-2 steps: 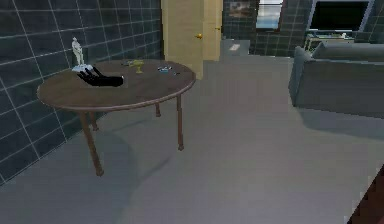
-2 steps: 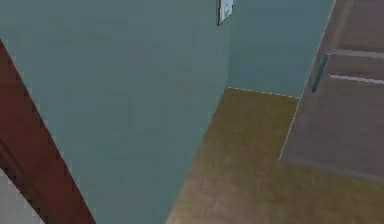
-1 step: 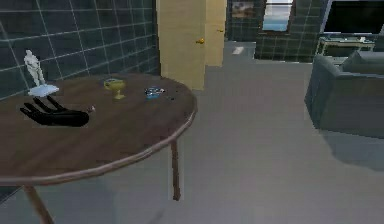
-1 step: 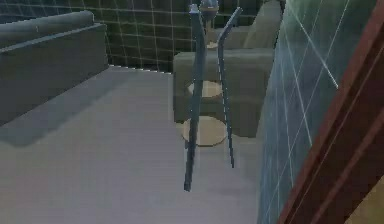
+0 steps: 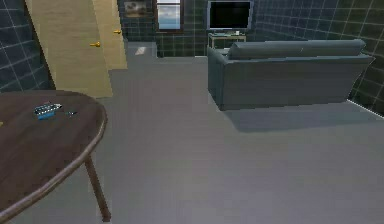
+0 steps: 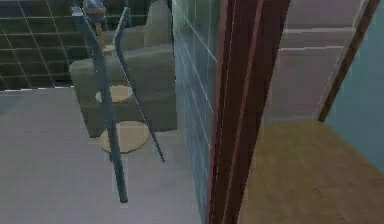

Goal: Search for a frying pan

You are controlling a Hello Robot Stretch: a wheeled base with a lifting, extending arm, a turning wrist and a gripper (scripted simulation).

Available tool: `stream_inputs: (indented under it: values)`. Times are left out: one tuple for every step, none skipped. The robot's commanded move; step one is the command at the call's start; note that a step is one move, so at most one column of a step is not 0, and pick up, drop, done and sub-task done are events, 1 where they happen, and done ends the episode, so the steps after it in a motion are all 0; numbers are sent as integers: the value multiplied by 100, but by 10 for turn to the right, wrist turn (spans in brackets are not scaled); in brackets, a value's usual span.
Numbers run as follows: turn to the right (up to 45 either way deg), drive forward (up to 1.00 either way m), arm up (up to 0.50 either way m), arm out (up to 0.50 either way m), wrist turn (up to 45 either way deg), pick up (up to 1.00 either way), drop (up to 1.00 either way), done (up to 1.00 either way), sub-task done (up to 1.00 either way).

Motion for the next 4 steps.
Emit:
stream_inputs:
  values:
    - [0,70,0,0,0,0,0,0,0]
    - [-120,0,0,0,0,0,0,0,0]
    - [0,100,0,0,0,0,0,0,0]
    - [-240,0,0,0,0,0,0,0,0]
